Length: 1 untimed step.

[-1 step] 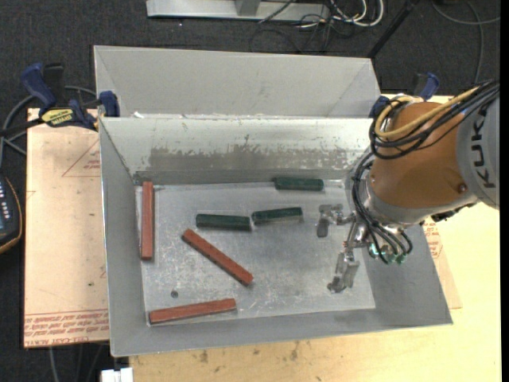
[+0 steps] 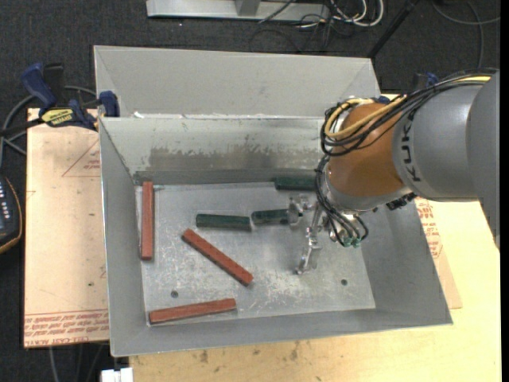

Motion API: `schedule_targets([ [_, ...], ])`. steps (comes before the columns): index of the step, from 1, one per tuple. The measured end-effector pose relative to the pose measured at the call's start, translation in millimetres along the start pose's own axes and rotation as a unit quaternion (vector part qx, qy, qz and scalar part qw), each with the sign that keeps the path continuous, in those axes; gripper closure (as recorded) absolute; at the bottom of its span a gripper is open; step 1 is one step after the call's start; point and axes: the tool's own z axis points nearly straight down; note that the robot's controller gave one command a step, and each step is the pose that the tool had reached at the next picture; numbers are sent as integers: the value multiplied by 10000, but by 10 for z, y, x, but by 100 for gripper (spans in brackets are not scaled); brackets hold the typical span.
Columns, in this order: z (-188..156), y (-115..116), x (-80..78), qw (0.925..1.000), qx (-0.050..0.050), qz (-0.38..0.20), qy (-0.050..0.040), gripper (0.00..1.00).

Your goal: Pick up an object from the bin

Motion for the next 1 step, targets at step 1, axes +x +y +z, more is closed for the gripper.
schedule_targets([
  [1, -67, 400, -536, 9993, -4, -371, -25, 0],
])
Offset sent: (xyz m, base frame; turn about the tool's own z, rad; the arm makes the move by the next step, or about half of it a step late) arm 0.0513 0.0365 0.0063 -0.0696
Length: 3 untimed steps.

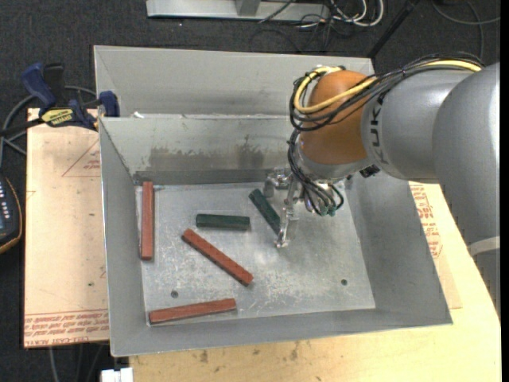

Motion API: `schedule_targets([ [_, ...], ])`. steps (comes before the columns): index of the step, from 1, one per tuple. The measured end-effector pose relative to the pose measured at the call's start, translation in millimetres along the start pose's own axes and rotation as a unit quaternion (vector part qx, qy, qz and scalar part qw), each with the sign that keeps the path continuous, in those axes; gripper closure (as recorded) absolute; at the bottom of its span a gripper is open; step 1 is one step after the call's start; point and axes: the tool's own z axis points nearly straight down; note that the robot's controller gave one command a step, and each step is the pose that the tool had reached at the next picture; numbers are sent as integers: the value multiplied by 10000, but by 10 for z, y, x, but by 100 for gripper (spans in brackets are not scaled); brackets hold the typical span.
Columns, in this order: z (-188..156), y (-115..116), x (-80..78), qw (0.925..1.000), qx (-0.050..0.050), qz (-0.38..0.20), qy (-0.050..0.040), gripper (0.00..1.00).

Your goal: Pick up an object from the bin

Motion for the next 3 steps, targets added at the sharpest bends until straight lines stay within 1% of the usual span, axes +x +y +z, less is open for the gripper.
schedule_targets([
  [1, 118, 845, -191, 9988, -13, -493, 11, 0],
  [2, 107, 796, -192, 9989, 2, -459, 18, 100],
  [3, -1370, 860, 4, 9987, 3, -510, -18, 100],
])
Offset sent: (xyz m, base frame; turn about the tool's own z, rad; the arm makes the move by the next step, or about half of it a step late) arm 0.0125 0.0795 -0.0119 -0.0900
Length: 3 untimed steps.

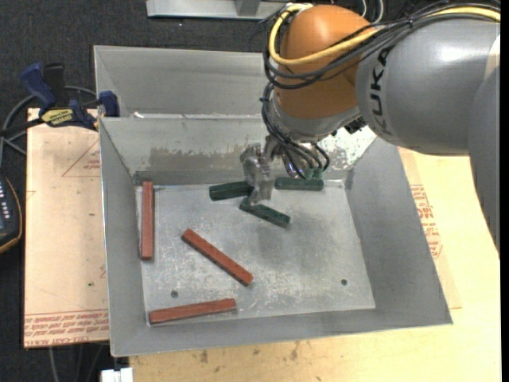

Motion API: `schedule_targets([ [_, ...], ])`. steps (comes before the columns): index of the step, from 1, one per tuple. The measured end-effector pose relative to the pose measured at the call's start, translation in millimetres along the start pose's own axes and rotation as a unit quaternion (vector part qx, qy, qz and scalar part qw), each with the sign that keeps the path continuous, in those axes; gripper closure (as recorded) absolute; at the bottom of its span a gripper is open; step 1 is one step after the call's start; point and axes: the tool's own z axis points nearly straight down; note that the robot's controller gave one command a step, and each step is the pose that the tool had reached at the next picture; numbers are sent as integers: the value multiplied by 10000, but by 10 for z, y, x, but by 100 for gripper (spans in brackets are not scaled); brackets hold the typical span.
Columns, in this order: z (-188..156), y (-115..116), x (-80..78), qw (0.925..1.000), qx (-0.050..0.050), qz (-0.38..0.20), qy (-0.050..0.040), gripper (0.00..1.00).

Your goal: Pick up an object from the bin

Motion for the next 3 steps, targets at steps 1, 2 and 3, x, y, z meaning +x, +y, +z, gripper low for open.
schedule_targets([
  [1, 54, 1, 11, 10000, -1, 0, 38, 0],
  [2, 1361, 409, 444, 9972, -14, -741, 89, 0],
  [3, 1471, 516, 567, 9994, -4, -334, 43, 0],
])
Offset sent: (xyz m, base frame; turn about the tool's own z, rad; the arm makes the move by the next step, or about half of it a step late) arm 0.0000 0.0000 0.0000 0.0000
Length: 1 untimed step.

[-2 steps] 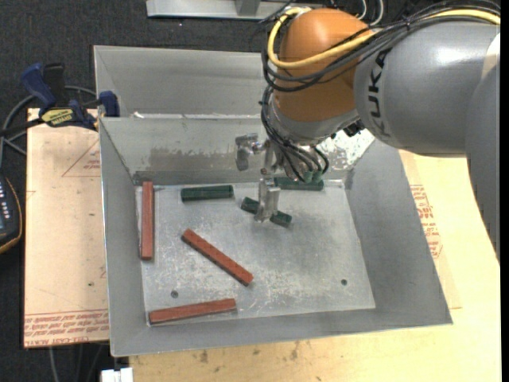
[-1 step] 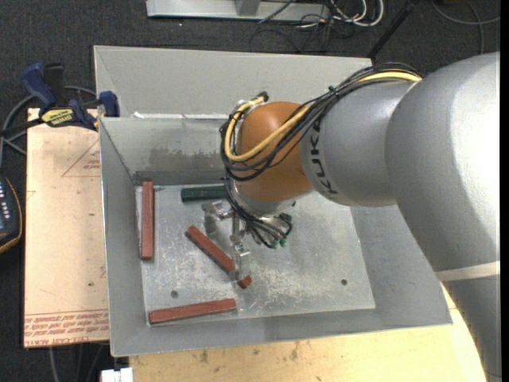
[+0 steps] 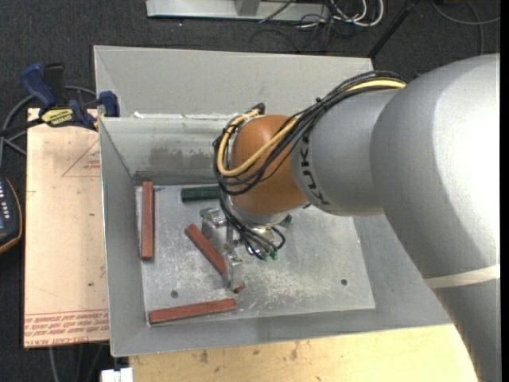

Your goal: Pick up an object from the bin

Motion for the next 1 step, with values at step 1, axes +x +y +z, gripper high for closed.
schedule_targets([
  [1, -407, 664, 466, 9906, -16, -1366, 4, 0],
])
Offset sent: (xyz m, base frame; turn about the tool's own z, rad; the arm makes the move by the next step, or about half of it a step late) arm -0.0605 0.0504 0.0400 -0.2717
